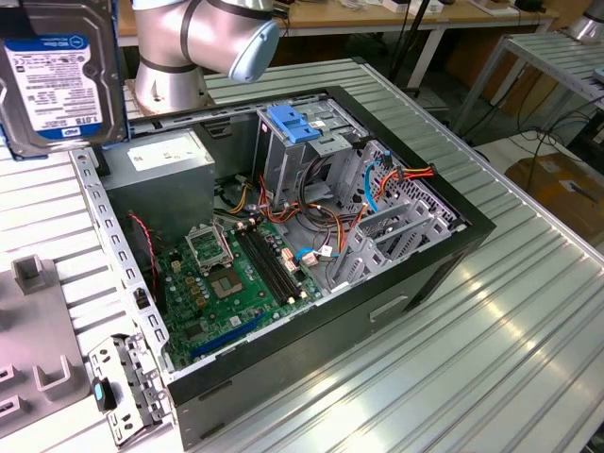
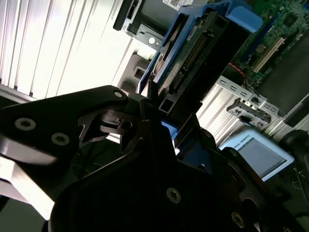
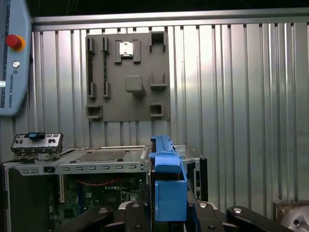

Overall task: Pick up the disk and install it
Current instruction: 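Pick up the disk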

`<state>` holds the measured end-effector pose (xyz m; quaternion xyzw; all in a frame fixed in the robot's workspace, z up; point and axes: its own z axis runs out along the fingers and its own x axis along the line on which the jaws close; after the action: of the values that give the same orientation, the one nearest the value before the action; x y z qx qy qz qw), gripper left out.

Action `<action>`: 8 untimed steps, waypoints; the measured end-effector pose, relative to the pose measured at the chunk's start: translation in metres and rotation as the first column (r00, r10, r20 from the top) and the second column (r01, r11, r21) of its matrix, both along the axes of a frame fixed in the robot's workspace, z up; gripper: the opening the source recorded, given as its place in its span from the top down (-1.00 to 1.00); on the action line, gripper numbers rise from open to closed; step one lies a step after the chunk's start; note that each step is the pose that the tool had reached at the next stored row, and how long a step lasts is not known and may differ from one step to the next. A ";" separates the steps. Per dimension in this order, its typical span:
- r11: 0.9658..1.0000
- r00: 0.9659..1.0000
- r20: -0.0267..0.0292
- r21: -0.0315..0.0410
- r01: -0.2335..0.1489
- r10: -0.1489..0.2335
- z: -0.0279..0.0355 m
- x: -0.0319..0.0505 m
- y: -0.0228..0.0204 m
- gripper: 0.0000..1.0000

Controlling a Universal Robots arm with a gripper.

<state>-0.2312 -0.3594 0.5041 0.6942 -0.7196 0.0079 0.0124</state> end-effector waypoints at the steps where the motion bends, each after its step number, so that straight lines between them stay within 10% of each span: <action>1: 1.000 1.000 0.000 0.000 0.000 0.000 0.0000 0.0077 0.0000 0.26; 8: 1.000 1.000 -0.001 0.000 0.000 0.000 0.0000 0.0353 0.0000 0.26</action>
<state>-0.1959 -0.3594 0.5041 0.6942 -0.7196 0.0077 0.0127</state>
